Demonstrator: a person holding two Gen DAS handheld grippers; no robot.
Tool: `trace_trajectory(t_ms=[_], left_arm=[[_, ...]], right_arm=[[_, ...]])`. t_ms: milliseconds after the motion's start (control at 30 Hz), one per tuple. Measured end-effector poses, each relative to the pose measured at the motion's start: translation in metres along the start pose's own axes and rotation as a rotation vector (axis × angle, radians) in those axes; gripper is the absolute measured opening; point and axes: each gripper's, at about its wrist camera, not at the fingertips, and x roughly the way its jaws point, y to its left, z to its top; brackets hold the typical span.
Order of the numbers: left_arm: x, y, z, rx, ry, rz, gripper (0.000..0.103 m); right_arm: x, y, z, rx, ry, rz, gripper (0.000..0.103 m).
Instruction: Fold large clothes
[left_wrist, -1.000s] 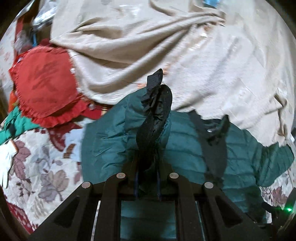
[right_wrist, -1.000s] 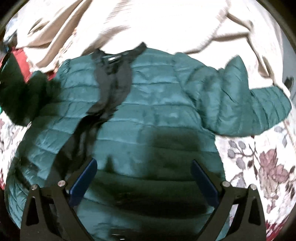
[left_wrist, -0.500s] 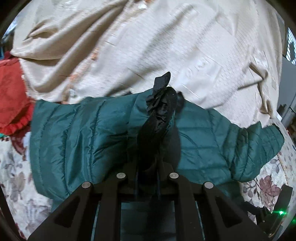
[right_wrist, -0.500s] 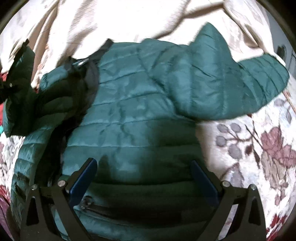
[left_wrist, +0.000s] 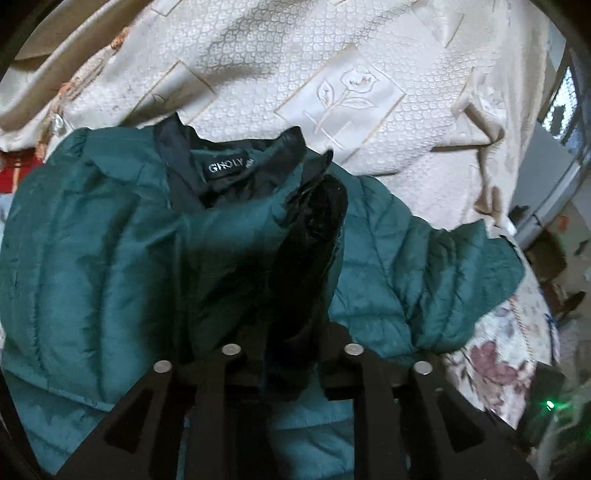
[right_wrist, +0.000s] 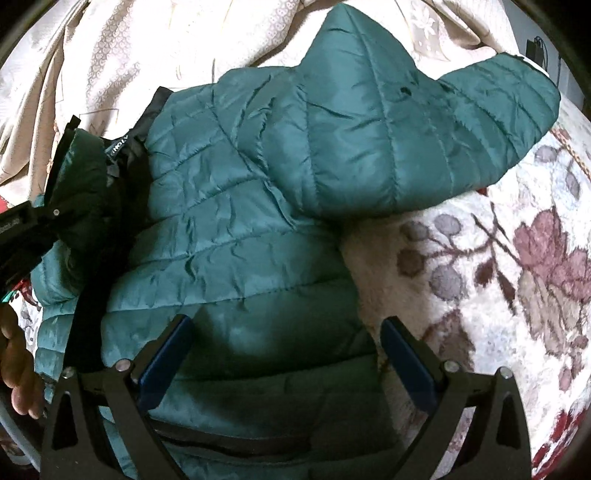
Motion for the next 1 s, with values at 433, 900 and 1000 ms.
trace_trajectory(t_ms=[433,900,1000], left_arm=[[-0.112,0.085,-0.007,-0.041,-0.127,0.014,0.039],[-0.103,0.184,-0.035,-0.198,-0.09,0.243,0.039],[-0.099,0.187,-0.036,-0.202,-0.082,0.254,0.039]], right_arm=[[-0.015,0.024,0.001,-0.016,-0.087,0.041,0.103],[0.014,0.094,0.047,-0.197,-0.092,-0.001,0.102],[0.055,0.097,0.059,-0.153,-0.01,0.066,0.06]])
